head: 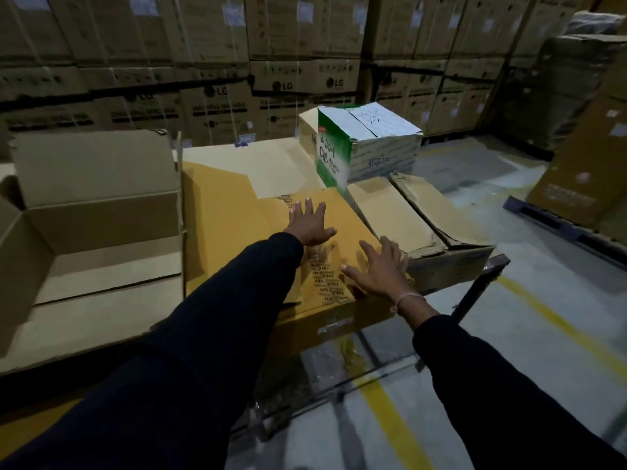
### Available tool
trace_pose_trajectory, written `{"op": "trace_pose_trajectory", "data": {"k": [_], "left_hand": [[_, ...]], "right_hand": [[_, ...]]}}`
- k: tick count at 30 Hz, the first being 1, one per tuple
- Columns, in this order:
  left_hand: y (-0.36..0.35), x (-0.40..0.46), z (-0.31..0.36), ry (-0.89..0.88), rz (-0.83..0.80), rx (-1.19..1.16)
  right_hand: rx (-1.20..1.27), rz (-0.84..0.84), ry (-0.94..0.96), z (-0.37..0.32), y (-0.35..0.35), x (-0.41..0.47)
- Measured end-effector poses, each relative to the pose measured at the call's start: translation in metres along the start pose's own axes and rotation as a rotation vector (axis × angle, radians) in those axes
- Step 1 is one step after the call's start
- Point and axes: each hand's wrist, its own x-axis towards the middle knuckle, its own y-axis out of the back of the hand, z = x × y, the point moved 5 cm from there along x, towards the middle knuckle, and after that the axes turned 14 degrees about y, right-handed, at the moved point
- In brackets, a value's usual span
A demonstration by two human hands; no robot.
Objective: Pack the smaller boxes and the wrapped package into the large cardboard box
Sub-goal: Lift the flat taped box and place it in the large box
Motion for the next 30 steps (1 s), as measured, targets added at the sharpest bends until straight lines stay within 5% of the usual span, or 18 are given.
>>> {"op": "trace_pose_trajectory", "data": {"k": [6, 14, 30], "left_hand": [[-0.003, 0.093, 0.011, 0.078, -0.015, 0.052], [-0.017, 0.172, 0.011, 0.168, -0.01, 0.03], [-0.046, 0.091, 0.046, 0.23, 0.042, 0.031]], "right_hand": [[-0.081, -0.05, 0.055, 0.02, -0.02, 0.032], [-0.147, 0.091, 0.115, 0.031, -0.03, 0.028], [0.101, 0.009, 0.253, 0.06, -0.02, -0.073]]}}
